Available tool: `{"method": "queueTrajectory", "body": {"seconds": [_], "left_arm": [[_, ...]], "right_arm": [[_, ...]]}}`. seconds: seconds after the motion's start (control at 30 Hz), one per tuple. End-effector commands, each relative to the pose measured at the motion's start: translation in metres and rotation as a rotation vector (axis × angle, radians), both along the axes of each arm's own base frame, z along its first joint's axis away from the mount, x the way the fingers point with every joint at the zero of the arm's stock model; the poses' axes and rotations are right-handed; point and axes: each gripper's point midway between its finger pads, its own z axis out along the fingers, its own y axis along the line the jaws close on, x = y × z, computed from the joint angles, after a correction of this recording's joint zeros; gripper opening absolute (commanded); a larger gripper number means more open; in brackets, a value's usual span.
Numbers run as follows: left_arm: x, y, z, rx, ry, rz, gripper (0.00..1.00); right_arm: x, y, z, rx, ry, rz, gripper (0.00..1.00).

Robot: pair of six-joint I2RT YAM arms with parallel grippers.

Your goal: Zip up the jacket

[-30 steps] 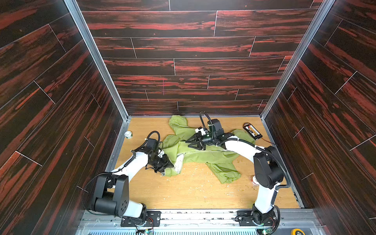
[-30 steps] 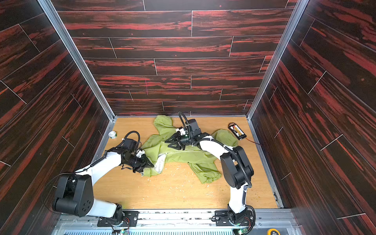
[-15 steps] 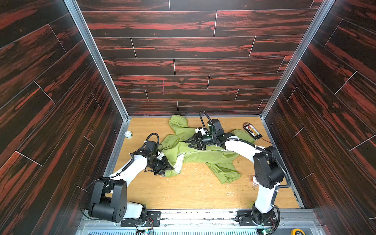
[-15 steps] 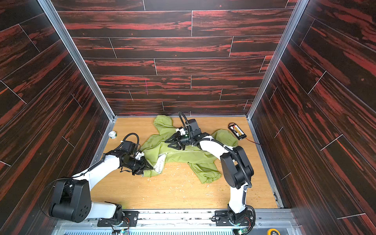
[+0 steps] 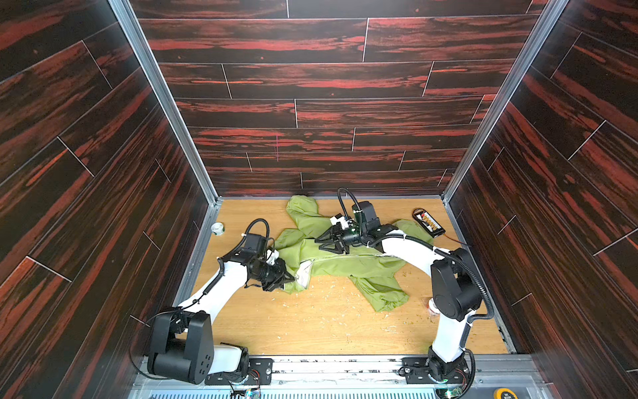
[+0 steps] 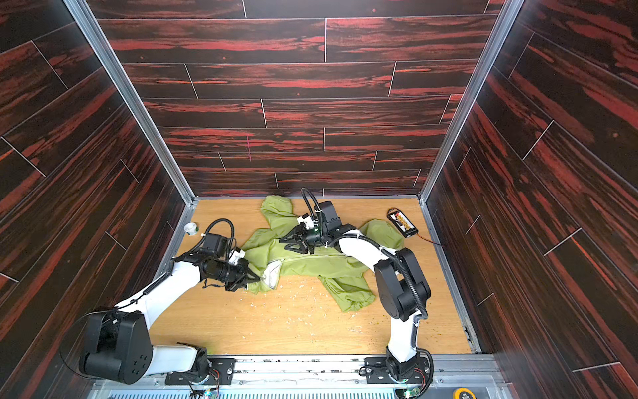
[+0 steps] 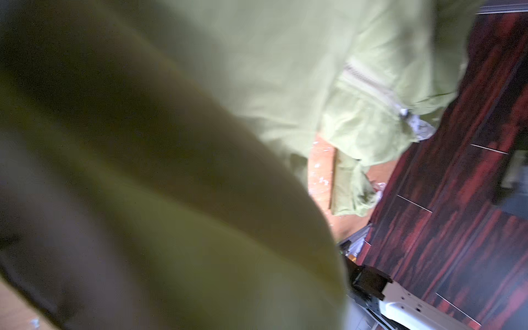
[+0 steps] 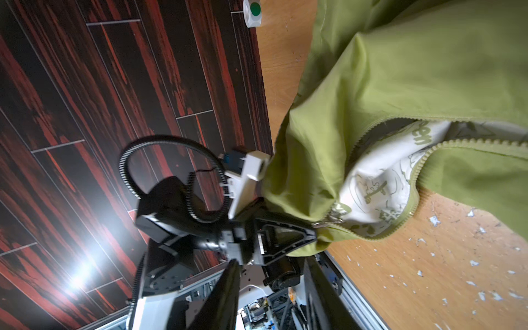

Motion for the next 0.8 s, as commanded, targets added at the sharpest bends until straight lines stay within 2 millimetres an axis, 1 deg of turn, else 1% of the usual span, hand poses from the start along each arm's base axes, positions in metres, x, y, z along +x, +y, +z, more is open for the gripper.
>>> {"method": "queueTrajectory", "body": {"seconds": [0.0,0.03,0.17,0.2,0.27,0.4,0.53,0.6,0.77], "left_arm": [[0.013,-0.012,0.039,-0.083,-0.094,-0.040,0.00],[0.016,-0.015,0.046,-0.104,-0.103,-0.046,0.00],[0.025,-0.026,0.077,-0.188,-0.133,-0.068,0.00],[0.031,-0.029,0.087,-0.215,-0.174,-0.076,0.00],[0.034,-0.035,0.106,-0.267,-0.207,-0.088,0.00],[0.038,-0.041,0.135,-0.343,-0.258,-0.105,0.00],[0.045,-0.045,0.154,-0.395,-0.294,-0.104,0.00],[0.048,-0.046,0.160,-0.412,-0.305,-0.098,0.00],[0.055,-0.048,0.169,-0.447,-0.317,-0.081,0.00]], "right_arm": [[-0.011,-0.003,0.036,0.044,-0.129,0.040,0.39],[-0.012,-0.004,0.039,0.052,-0.150,0.043,0.37],[-0.017,-0.006,0.050,0.081,-0.212,0.057,0.33],[-0.018,-0.006,0.052,0.092,-0.221,0.062,0.33],[-0.019,-0.005,0.058,0.127,-0.235,0.065,0.32],[-0.019,0.000,0.068,0.211,-0.228,0.062,0.32],[-0.017,0.005,0.069,0.244,-0.201,0.056,0.36],[-0.016,0.007,0.069,0.250,-0.196,0.054,0.38],[-0.014,0.008,0.068,0.251,-0.196,0.042,0.38]]}}
